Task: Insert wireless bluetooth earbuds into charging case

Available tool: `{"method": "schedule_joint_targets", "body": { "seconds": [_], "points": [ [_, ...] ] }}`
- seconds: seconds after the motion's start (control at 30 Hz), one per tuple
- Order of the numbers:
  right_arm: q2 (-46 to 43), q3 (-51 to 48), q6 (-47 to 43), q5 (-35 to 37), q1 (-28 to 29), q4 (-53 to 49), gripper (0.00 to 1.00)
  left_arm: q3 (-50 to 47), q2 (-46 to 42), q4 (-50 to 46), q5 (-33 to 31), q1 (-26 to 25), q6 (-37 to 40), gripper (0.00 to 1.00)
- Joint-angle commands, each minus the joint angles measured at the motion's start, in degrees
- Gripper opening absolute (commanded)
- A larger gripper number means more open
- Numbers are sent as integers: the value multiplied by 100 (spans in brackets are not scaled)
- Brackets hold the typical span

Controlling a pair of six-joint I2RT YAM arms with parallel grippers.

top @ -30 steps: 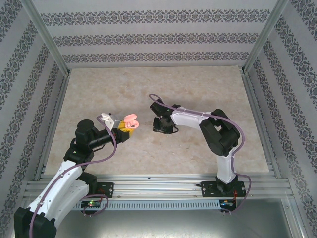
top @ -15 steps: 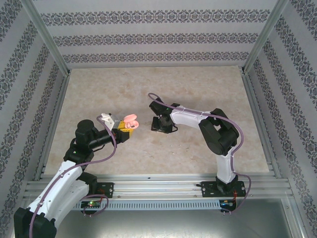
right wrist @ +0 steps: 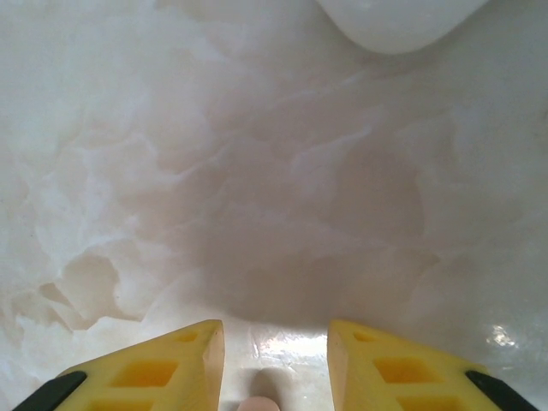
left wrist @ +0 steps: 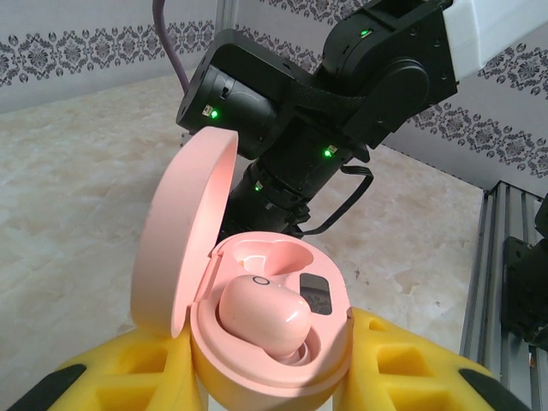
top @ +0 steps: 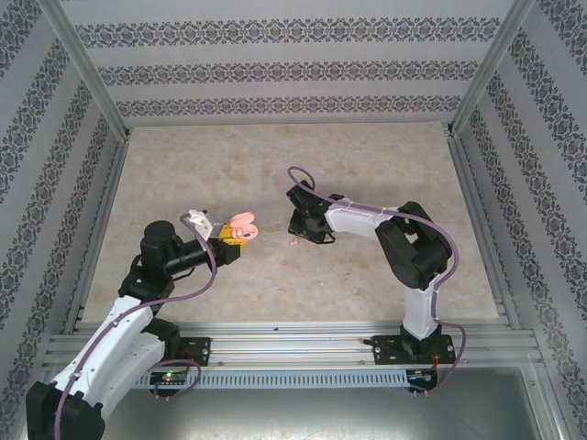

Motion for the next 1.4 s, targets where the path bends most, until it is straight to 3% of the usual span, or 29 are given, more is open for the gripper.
{"method": "schedule_joint_targets", "body": {
  "seconds": [0.0,0.57,0.9,1.37],
  "points": [
    [-167,-167,210,71,67,150,36,-56,-24,238,126,57,-36,23],
    [-186,-63,222,297,437,-244,32,-67,11,296,169,57,-51,23],
    [-60,33,179,295,508,-330,26,-84,-33,254,167,52,-29,23],
    [20,662,-622,517,566,-1212,17,-84,-112,167,141,50,10,23]
  ]
}}
